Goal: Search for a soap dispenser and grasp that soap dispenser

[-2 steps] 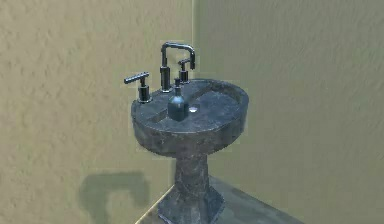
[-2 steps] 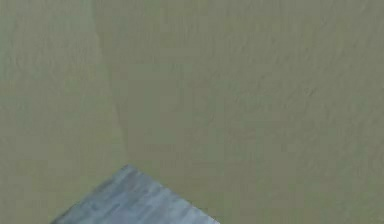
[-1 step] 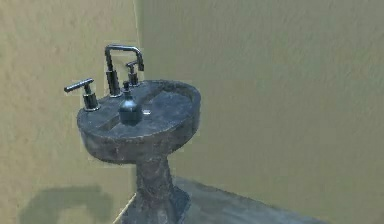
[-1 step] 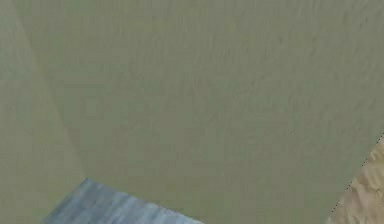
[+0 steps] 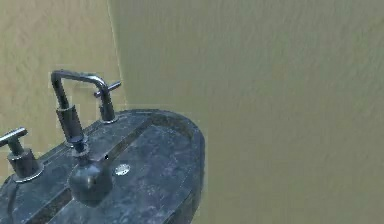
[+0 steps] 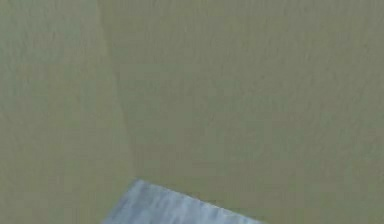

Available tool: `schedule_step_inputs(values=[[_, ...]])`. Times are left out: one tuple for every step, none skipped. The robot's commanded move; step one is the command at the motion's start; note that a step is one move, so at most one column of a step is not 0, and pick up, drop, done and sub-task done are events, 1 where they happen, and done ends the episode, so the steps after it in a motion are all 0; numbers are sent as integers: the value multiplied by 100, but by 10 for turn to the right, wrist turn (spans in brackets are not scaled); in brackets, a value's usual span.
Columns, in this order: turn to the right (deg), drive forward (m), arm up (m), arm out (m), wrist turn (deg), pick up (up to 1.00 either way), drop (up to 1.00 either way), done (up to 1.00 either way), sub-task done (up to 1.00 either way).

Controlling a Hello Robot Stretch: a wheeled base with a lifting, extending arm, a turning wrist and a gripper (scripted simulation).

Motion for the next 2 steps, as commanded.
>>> schedule_step_inputs(values=[[-450,0,0,0,0,0,0,0,0],[-450,0,0,0,0,0,0,0,0]])
